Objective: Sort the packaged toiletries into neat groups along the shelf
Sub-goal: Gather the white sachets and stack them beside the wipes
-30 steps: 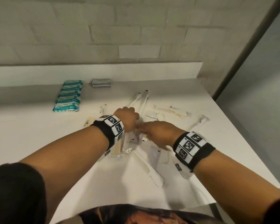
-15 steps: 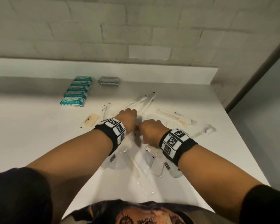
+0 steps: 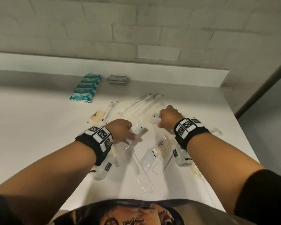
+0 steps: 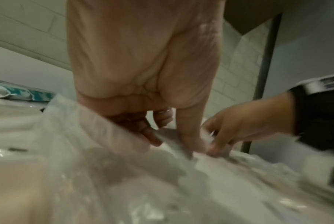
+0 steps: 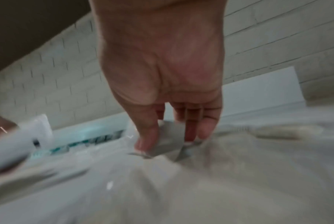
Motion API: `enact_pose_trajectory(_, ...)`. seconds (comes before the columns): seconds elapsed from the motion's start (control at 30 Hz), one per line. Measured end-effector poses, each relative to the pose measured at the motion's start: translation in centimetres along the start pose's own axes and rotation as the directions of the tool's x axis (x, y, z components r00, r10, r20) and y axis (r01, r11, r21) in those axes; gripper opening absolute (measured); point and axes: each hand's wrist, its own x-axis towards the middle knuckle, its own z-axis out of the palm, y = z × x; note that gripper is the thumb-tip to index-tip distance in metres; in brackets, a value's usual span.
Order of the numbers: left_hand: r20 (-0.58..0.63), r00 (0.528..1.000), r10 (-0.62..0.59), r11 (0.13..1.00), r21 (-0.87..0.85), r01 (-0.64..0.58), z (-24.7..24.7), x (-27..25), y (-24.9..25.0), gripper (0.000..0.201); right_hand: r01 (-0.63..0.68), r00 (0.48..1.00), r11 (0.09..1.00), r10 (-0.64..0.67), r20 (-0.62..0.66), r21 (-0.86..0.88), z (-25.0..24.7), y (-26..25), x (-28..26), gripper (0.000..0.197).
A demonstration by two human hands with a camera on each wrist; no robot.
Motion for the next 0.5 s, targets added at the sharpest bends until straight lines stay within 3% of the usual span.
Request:
enact_pose_trajectory(0.1,0.15,0.987,0.051,0.982,-0.186,-0.023,1.1,-1.9,2.1,0.044,-0.024,0.999,0.999,0.024,0.026,-0.023,0.5,-1.0,0.1,0.048)
enact_pose_trajectory(0.17,0.217,0.974,0.073,0.997,-0.019,-0.07,2.5,-3.0,3.9,0.041,-0.016,0.998,1.0,0.014,0.063,0.024,0.6,-1.5,-0.3,0.049)
enact_pose_trajectory(0.27,0.099,0.994,0.048,0.934,0.349,-0.08,4.6,-4.2,6.2,0.047,0.032,0.995,0.998,-0.037,0.093,0.055,0.8,-1.5,-0.7,0.028)
enact_pose_trajectory(0.37,0.0,1.0,0.014,0.931,0.364,-0.013,5.7,-4.4,7.2,0.065,0.022,1.0,0.992,-0.022,-0.002,0.126,0.5,-0.5,-2.5,0.02)
enact_pose_trajectory(0.43,-0.005,0.999,-0.036,0.939,0.342,0.036,5.6,-4.3,7.6,0.07,0.035,0.995,0.937,-0.001,-0.099,0.349,-0.3,1.1,-3.7,0.013)
enact_pose_trajectory(0.5,0.016,0.998,-0.054,0.933,0.356,0.045,5.7,-4.2,8.2,0.068,0.029,0.989,0.879,0.045,-0.143,0.475,-1.7,3.4,-5.6,0.02)
